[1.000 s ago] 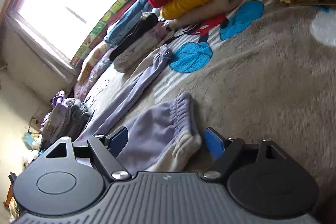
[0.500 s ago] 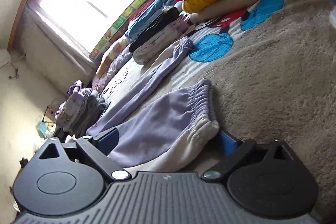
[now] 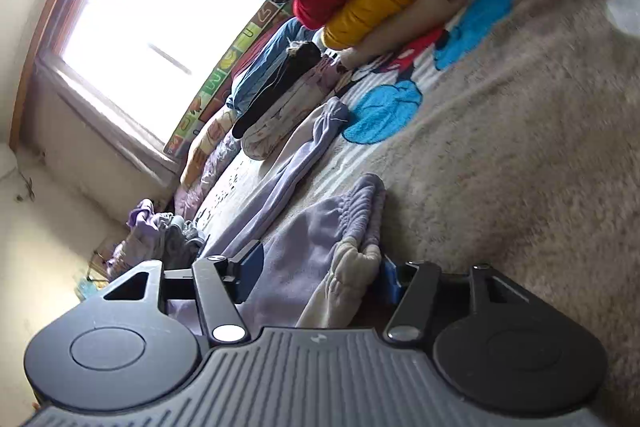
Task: Fold clothes
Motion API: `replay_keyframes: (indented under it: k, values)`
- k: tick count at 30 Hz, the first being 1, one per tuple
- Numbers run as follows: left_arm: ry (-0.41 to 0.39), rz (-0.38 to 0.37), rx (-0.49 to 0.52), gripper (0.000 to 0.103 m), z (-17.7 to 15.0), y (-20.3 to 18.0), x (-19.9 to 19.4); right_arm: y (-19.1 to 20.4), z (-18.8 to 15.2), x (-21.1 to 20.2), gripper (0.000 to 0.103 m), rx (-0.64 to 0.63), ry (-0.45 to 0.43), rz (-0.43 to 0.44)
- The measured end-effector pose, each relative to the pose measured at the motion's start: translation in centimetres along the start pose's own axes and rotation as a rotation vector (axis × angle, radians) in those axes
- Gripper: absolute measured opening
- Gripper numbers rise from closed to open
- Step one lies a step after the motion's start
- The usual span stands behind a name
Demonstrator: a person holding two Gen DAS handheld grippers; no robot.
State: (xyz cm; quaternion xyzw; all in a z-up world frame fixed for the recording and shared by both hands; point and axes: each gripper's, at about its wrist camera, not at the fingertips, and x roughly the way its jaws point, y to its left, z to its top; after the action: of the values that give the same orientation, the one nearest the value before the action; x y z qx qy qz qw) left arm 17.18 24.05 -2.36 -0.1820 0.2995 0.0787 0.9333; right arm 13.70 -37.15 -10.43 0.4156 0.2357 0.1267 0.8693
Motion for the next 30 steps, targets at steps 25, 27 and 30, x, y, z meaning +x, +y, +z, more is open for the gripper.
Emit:
replay_keyframes:
  k: [25,27,30]
  values:
    - [0.023,0.118,0.059,0.003,-3.1,-9.1,2.6,1.3,-0.6,1.7,0.060,-0.124,0.007,-0.013]
    - [-0.022,0.052,-0.005,0.002,-2.5,-8.2,1.0,1.0,-0.4,1.9,0.051,-0.100,0.003,-0.006]
    - [-0.100,-0.057,-0.136,0.002,-1.6,-6.2,-2.2,-0.1,-0.2,1.9,0.031,-0.029,-0.003,0.004]
